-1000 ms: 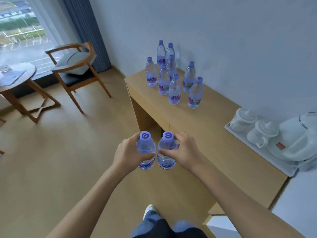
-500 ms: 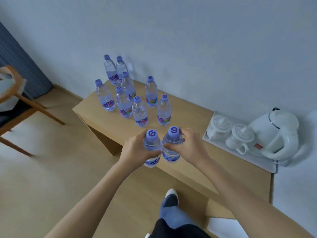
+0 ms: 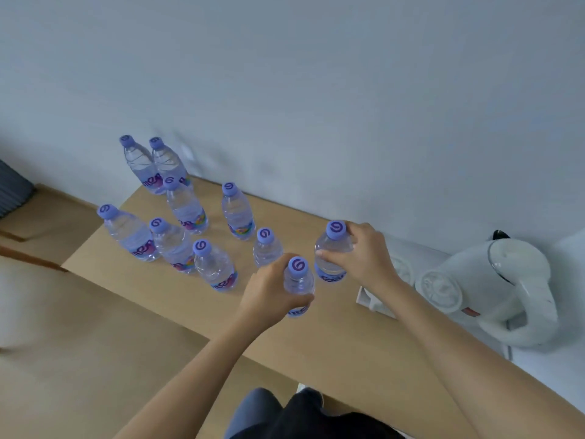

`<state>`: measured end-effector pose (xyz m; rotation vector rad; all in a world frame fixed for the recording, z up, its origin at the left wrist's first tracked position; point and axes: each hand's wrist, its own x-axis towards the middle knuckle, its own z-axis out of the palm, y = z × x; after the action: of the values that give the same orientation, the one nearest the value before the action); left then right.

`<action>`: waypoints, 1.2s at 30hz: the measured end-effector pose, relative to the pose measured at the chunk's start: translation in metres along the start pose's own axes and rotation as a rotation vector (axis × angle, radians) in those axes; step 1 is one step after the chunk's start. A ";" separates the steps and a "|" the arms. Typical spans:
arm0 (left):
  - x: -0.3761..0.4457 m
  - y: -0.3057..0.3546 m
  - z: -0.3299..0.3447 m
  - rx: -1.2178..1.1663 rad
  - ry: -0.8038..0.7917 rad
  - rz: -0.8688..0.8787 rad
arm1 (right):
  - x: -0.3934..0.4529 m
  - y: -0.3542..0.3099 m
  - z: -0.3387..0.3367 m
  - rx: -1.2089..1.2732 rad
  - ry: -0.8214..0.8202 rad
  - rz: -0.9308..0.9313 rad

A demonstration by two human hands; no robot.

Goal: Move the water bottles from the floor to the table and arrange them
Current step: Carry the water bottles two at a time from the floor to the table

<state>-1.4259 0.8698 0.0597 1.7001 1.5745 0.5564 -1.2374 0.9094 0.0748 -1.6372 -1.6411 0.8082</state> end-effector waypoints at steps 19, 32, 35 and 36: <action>0.091 0.013 0.021 -0.095 -0.236 0.057 | 0.081 0.027 0.004 -0.005 0.135 0.204; 0.107 0.007 0.036 -0.102 -0.238 0.046 | 0.087 0.046 0.010 0.039 0.147 0.250; 0.107 0.005 0.037 -0.110 -0.241 0.049 | 0.086 0.048 0.010 0.058 0.148 0.252; 0.107 0.006 0.036 -0.106 -0.250 0.046 | 0.087 0.048 0.009 0.060 0.143 0.254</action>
<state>-1.3788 0.9665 0.0231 1.6585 1.3096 0.4240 -1.2155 0.9975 0.0329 -1.8397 -1.3155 0.8346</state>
